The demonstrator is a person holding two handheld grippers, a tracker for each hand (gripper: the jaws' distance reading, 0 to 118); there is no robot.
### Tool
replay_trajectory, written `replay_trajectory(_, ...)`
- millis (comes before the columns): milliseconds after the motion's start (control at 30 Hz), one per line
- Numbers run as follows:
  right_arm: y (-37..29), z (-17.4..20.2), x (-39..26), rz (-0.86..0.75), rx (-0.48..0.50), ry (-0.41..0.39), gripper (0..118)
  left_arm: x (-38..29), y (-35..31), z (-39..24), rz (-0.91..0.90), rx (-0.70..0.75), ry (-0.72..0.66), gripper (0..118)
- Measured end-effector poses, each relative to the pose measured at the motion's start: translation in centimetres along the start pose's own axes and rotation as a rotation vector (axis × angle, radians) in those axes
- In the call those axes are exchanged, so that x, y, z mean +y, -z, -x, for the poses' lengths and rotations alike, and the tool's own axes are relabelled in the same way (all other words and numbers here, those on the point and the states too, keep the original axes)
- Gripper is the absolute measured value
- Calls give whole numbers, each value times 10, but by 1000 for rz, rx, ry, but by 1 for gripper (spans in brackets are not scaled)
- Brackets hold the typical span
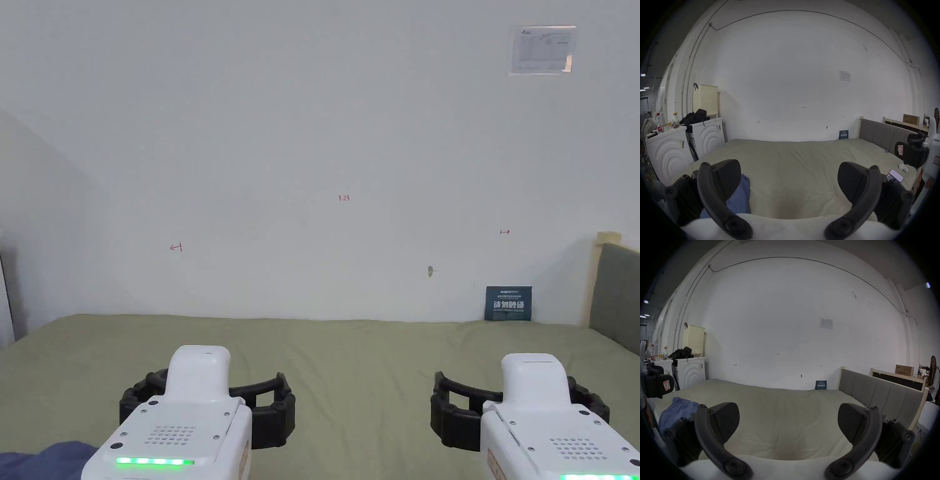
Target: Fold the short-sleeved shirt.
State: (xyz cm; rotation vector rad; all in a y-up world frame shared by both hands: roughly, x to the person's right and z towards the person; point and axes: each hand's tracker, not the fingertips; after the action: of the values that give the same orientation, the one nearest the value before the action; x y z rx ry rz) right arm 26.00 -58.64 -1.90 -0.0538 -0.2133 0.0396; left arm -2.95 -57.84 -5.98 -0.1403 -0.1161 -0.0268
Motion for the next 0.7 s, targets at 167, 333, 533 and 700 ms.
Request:
replay_trajectory(167, 5, 6, -3, -2, -45, 5, 0, -3, 4, -4, 14, -6, 2, 0)
replay_trajectory(333, 4, 7, -6, 29, -43, -5, 0, -4, 3, -3, 27, -23, -23, 0)
replay_trajectory(533, 13, 11, -8, 61, -46, -10, 0, -4, 0, 6, 39, -9, -21, 1)
replay_trajectory(700, 21, 40, -11, 75, 42, -17, 0, -7, 0, 50, 61, 88, -37, 2)
